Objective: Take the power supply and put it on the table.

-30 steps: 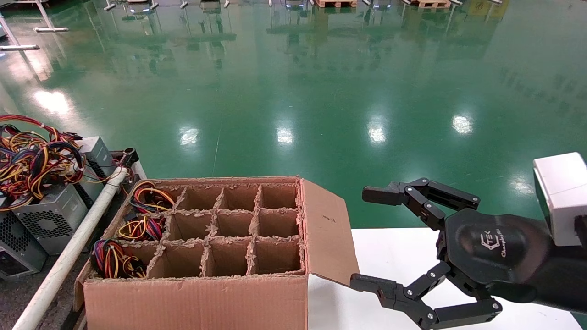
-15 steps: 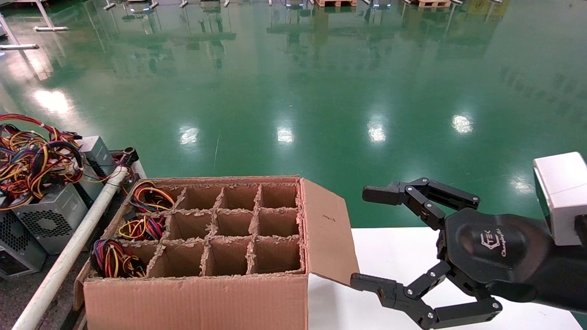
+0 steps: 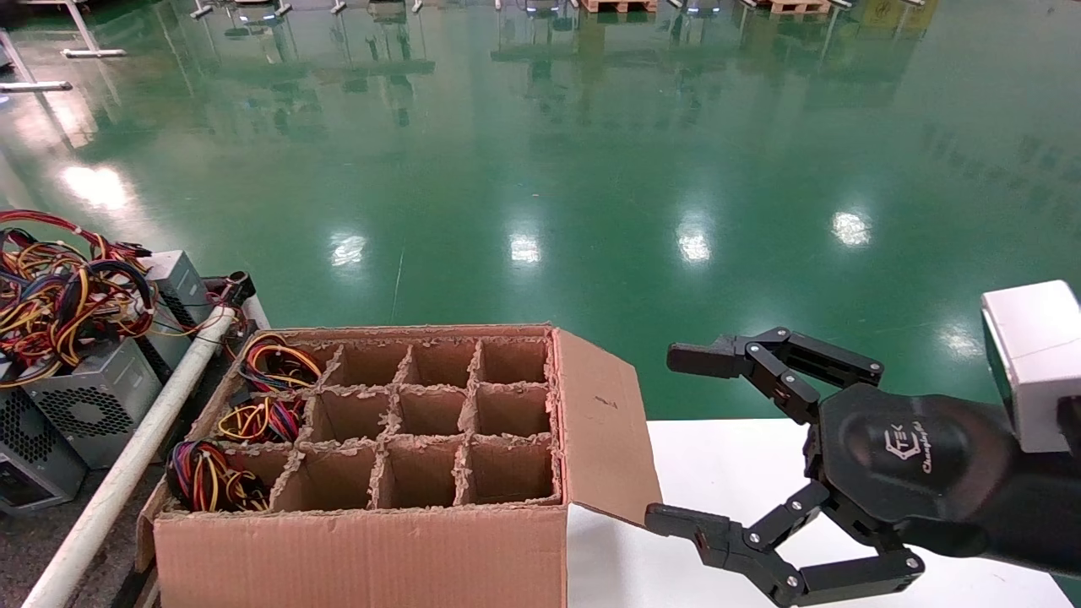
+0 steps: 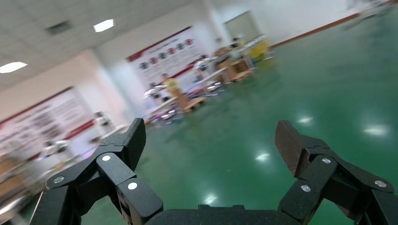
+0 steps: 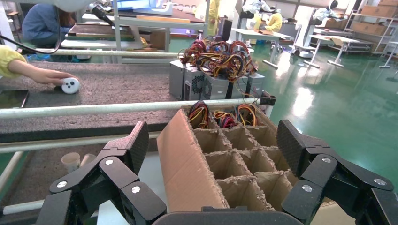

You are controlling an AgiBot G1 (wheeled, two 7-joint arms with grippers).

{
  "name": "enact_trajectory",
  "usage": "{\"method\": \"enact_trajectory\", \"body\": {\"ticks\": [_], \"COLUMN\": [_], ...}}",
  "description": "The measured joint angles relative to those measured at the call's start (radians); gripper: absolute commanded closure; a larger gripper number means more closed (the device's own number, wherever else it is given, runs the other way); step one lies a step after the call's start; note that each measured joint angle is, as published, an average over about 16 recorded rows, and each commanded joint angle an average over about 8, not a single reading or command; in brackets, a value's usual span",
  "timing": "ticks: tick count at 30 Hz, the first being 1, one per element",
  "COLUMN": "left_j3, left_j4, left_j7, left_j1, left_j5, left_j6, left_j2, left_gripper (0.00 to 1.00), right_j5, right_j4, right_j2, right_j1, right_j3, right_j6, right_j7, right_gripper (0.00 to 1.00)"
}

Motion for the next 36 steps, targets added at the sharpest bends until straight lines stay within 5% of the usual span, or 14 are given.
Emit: {"method": "enact_trajectory", "body": {"ticks": [36], "left_j3": [0.037], "left_j4": [-0.844], "left_j7": [-0.527], "left_j1": [0.600], "left_j5": [-0.283], "left_j6": [0.335], "left_j2": [-0.013], "left_gripper": [0.00], "right_j5": [0.000], "right_j4": [0.000], "right_j2": [0.000], "right_j1": [0.000], "right_j3": [0.000], "right_j6": [0.000], "right_j7": [0.000], "right_gripper": [0.00]}}
